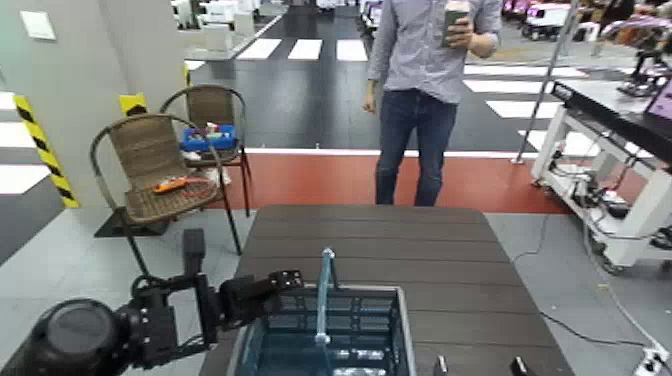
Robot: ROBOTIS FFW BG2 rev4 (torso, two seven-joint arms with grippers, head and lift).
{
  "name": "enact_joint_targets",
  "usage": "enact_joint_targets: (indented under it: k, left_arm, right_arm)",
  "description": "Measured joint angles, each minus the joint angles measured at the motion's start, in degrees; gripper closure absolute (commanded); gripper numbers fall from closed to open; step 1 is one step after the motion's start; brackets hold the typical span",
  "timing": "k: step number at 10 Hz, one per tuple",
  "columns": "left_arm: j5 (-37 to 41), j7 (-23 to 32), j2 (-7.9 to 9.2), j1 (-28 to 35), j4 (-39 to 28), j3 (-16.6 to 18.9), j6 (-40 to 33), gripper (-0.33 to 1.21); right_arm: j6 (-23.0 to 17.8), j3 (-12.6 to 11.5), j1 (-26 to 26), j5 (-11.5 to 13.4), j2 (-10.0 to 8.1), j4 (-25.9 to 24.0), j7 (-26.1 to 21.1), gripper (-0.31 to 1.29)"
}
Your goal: Grasp the handle of the crate.
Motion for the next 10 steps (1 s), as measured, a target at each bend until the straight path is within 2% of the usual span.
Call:
enact_joint_targets:
  k: [6, 10]
  left_arm:
    - [1.06, -8.95, 0.53, -10.94, 12.61, -8.51, 3.79, 0.11]
    - [1.22, -10.12, 0.23, -13.69, 15.47, -11.34, 5.35, 0.27]
  right_arm:
    - [-0.14, 0.57, -0.61, -0.43, -0.15, 0.46, 0.01, 0.14]
    - [-0.27, 0.76, -0.74, -0.46, -0.11, 0.57, 0.01, 0.14]
